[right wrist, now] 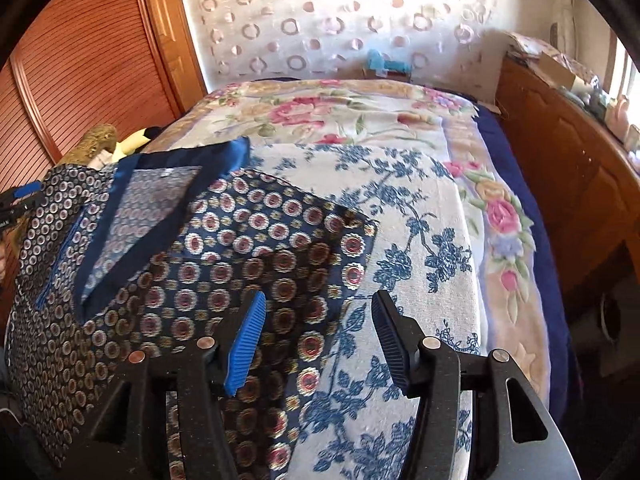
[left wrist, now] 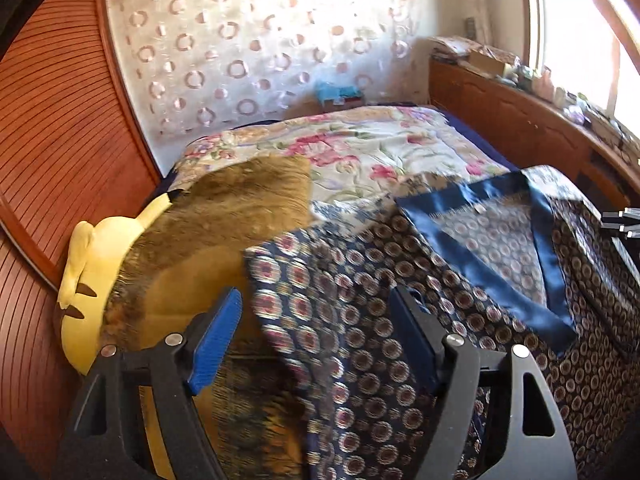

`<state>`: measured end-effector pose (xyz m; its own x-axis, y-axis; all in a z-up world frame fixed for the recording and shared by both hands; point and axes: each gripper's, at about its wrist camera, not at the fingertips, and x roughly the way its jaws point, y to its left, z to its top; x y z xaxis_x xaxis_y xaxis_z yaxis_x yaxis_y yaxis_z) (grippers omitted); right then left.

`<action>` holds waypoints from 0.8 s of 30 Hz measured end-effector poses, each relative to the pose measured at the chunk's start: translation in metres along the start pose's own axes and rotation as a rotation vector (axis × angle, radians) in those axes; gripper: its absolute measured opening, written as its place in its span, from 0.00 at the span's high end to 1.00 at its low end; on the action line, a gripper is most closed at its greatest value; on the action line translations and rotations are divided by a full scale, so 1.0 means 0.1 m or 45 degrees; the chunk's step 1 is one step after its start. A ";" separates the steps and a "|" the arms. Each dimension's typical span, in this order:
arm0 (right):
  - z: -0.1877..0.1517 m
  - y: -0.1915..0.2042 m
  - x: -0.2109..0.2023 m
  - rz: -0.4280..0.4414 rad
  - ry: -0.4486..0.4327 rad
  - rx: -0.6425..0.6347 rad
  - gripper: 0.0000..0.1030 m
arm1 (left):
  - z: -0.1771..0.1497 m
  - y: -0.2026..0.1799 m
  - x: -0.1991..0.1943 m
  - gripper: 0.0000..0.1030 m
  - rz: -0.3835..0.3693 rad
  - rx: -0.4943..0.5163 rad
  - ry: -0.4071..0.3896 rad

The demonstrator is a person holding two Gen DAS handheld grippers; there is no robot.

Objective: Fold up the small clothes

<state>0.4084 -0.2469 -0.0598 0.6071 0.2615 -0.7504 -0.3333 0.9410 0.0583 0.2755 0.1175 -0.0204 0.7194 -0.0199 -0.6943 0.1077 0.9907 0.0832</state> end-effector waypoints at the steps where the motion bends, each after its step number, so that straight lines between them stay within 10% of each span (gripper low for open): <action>1: 0.01 0.00 0.05 0.004 0.005 0.001 0.44 | 0.01 0.03 -0.01 0.25 0.012 -0.004 -0.008; 14: 0.24 -0.19 0.28 -0.016 0.038 -0.039 0.45 | 0.07 0.14 0.17 0.59 0.069 0.018 0.046; 24: 0.25 -0.11 0.33 -0.005 0.065 -0.106 0.50 | 0.07 0.16 0.26 0.59 0.091 0.031 0.089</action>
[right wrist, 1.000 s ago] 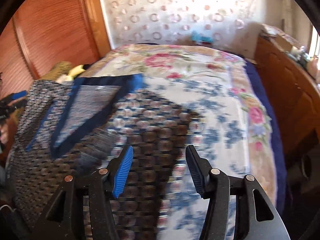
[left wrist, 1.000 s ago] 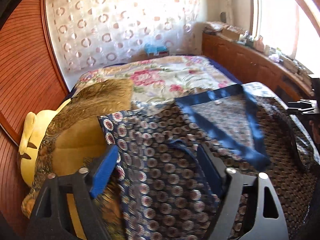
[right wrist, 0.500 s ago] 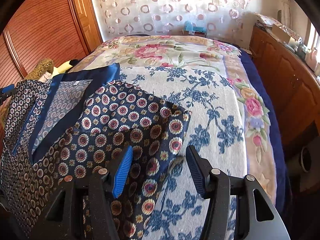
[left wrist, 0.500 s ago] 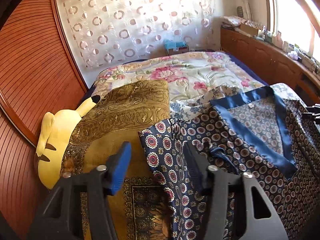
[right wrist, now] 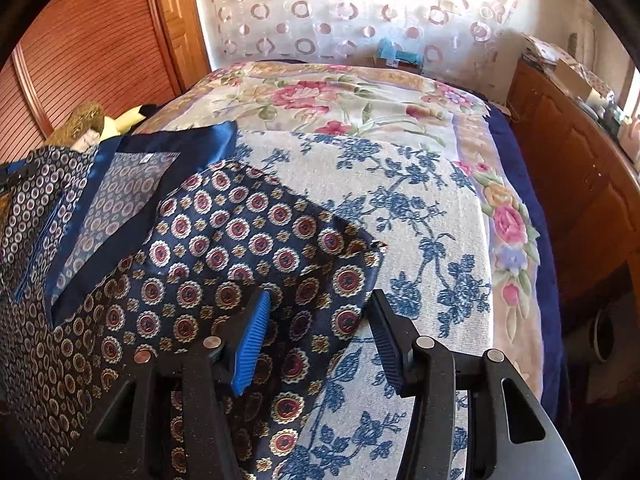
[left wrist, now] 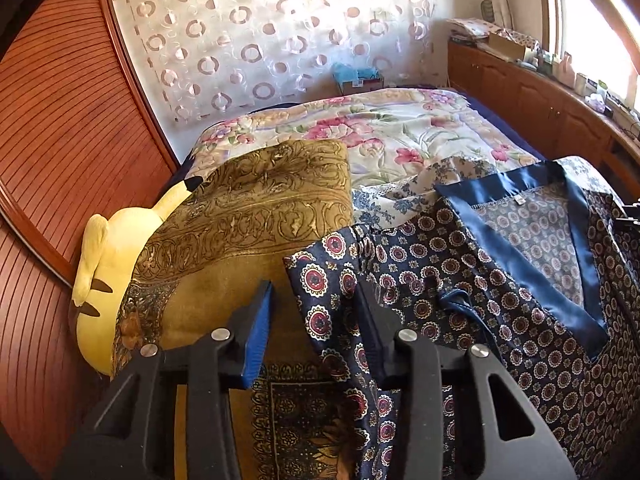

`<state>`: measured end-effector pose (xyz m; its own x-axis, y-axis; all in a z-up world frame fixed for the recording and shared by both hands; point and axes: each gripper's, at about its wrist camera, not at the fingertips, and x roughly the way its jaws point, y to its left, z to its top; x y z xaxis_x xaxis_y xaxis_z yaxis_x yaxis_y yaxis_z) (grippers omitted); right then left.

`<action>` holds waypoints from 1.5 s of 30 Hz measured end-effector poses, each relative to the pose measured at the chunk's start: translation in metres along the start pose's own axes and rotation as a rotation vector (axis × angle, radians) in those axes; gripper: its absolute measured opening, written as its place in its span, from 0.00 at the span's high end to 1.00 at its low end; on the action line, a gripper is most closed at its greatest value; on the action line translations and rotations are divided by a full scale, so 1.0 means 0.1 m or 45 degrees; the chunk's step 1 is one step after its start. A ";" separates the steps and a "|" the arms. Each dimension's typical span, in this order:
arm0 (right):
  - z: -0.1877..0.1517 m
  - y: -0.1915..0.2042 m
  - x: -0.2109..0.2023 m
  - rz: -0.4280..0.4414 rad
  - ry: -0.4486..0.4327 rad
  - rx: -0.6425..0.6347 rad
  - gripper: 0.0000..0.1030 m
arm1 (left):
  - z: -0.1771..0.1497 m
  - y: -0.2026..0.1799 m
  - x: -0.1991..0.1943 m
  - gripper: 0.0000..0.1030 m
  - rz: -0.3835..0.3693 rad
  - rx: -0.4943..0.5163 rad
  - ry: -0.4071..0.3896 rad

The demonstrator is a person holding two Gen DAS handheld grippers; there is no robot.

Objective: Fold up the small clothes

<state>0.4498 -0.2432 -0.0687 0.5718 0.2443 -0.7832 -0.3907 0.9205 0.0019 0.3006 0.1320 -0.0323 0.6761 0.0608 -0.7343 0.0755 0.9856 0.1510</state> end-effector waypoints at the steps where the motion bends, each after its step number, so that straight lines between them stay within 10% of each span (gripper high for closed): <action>1: 0.00 0.01 0.00 -0.004 0.002 -0.008 0.52 | 0.00 -0.01 -0.01 0.59 -0.007 0.004 -0.005; 3: 0.00 0.03 -0.01 -0.008 0.005 -0.021 0.61 | 0.00 -0.01 -0.04 0.88 -0.019 0.006 -0.028; 7: 0.02 0.03 -0.05 0.038 -0.005 -0.015 0.94 | 0.03 -0.07 -0.18 0.97 -0.102 -0.001 -0.075; 18: -0.25 0.20 -1.01 0.076 -0.300 -0.007 0.97 | -0.18 -0.13 -1.14 0.98 -0.231 -0.044 -0.279; 27: -1.24 0.32 -1.97 0.145 -0.434 0.006 0.97 | -1.14 0.06 -1.88 0.98 -0.238 -0.127 -0.342; 38: -2.50 0.51 -2.62 0.180 -0.314 0.007 0.97 | -2.35 0.15 -2.11 0.98 -0.245 -0.258 -0.196; 45: -2.82 0.50 -2.69 0.153 -0.189 0.014 0.97 | -2.48 0.12 -2.14 0.98 -0.207 -0.234 -0.140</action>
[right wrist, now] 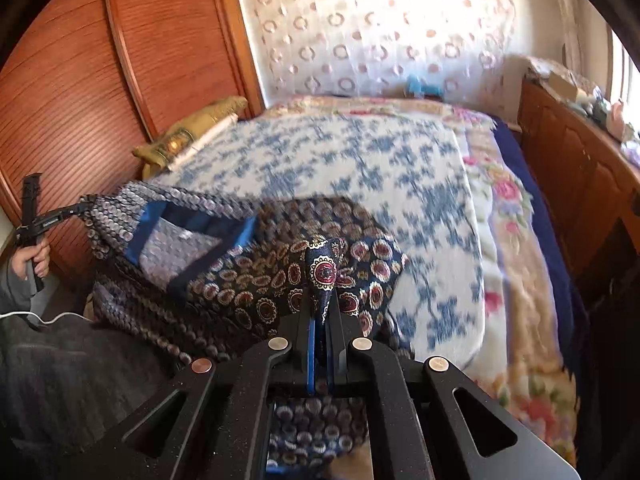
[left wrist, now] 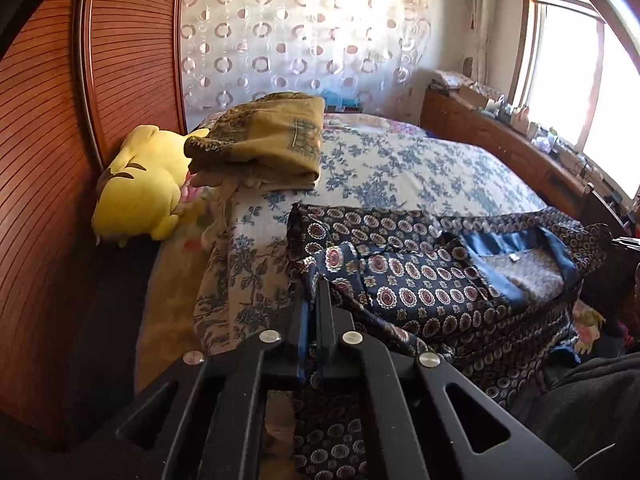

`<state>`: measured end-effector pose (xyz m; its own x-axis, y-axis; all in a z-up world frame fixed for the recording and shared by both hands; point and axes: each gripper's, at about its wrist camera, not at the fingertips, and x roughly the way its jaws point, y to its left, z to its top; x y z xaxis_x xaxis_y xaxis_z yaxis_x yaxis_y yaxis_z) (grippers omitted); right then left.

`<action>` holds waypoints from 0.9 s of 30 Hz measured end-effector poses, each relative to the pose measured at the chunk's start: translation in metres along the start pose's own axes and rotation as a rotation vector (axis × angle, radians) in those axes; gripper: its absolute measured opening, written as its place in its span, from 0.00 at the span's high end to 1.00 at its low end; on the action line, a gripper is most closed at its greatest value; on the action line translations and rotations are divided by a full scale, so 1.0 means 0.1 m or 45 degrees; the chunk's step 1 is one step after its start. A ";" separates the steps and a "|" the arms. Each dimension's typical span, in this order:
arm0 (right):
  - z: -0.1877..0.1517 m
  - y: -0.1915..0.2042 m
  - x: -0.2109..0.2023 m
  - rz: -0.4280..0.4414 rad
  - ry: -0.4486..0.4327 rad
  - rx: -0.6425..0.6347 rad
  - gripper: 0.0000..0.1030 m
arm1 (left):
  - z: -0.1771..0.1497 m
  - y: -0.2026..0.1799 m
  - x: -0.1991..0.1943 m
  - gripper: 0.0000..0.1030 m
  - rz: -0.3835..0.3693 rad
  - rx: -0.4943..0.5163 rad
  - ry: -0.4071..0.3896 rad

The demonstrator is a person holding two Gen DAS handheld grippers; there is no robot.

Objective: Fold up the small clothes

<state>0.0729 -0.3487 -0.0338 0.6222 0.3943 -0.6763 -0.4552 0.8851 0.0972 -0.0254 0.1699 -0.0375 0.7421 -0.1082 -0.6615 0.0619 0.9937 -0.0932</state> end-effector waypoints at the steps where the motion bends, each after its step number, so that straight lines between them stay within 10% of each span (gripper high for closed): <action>1: 0.03 0.01 0.03 -0.016 0.004 -0.006 0.97 | 0.02 0.00 0.03 0.98 0.003 -0.001 0.014; 6: 0.14 0.09 -0.09 -0.050 -0.046 -0.010 0.84 | 0.06 -0.03 -0.11 0.61 -0.032 -0.003 -0.051; 10: 0.16 0.11 -0.12 -0.060 -0.096 -0.013 0.68 | 0.17 -0.10 -0.11 0.53 -0.056 0.030 -0.089; 12: 0.17 0.09 -0.11 -0.083 -0.122 -0.006 0.57 | 0.24 -0.11 -0.05 0.31 -0.061 0.034 -0.097; 27: 0.43 -0.27 0.97 -0.135 -0.007 0.111 0.42 | 0.58 0.08 0.93 0.26 -0.001 0.029 0.085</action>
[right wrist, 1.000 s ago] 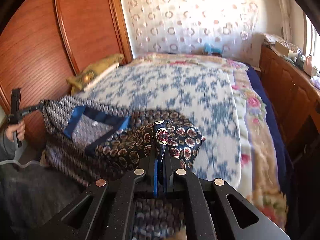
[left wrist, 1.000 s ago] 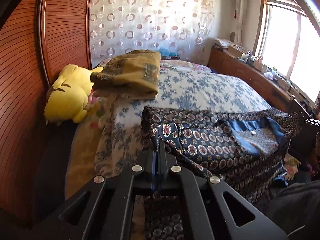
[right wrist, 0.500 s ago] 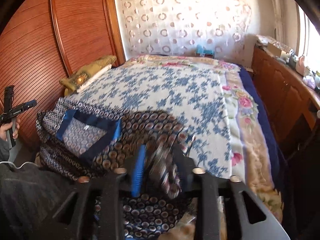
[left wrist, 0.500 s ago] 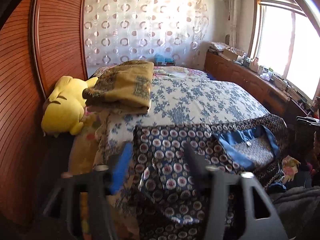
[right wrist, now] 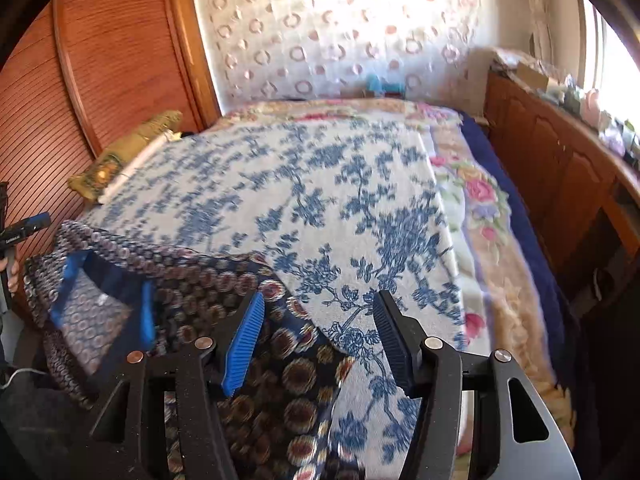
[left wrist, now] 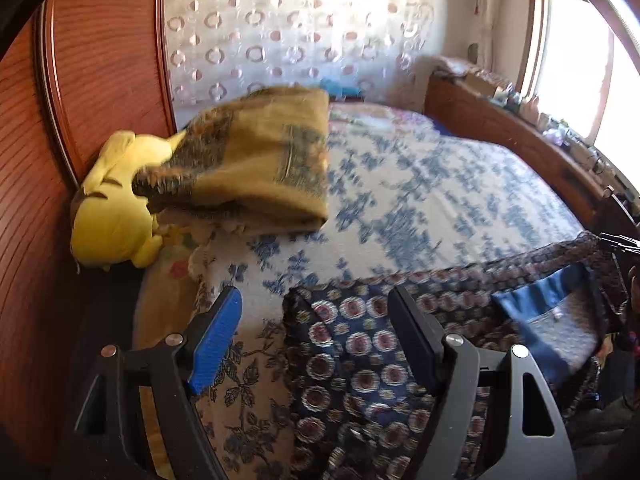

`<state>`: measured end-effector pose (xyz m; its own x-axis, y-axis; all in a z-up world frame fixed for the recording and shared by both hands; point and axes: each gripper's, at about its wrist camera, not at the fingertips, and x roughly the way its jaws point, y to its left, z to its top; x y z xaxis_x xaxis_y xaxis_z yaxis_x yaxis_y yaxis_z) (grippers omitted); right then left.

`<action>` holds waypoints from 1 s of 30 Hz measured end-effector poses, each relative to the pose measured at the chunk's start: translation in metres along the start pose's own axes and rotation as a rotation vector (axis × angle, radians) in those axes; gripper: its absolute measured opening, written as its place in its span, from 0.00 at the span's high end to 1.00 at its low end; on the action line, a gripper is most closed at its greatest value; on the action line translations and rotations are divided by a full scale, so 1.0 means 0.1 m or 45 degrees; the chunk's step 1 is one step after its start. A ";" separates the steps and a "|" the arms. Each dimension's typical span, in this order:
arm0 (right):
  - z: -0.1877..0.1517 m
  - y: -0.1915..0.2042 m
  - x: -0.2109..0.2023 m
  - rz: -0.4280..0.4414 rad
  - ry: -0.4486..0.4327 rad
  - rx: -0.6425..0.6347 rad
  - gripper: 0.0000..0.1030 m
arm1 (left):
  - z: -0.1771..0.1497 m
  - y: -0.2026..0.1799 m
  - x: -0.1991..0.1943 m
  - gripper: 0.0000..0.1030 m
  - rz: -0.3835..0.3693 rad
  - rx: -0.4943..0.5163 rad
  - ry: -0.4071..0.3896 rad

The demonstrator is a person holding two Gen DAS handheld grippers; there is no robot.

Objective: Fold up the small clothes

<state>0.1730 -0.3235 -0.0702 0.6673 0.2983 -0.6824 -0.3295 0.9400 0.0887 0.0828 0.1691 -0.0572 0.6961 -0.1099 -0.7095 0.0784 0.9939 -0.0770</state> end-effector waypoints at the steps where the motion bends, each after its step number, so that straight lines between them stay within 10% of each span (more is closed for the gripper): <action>1: -0.01 -0.01 0.06 0.000 0.022 0.006 0.42 | -0.02 0.02 0.05 0.26 -0.002 -0.002 0.021; 15: -0.18 0.12 0.17 0.069 0.121 -0.029 0.42 | -0.19 0.05 0.36 0.44 -0.048 -0.018 0.154; 23: -0.30 0.22 0.09 0.087 0.107 -0.068 0.79 | -0.23 -0.05 0.34 0.49 -0.029 0.004 0.134; 27: -0.34 0.25 0.06 0.094 0.090 -0.072 0.85 | -0.25 -0.12 0.30 0.92 -0.061 0.020 0.132; 30: -0.36 0.29 -0.02 0.105 0.051 -0.059 0.90 | -0.27 -0.21 0.17 0.96 -0.085 0.022 0.089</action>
<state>0.1382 -0.3027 -0.0925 0.6094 0.3668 -0.7029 -0.4137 0.9034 0.1127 0.0739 0.1466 -0.0864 0.6373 -0.1746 -0.7506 0.1355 0.9842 -0.1139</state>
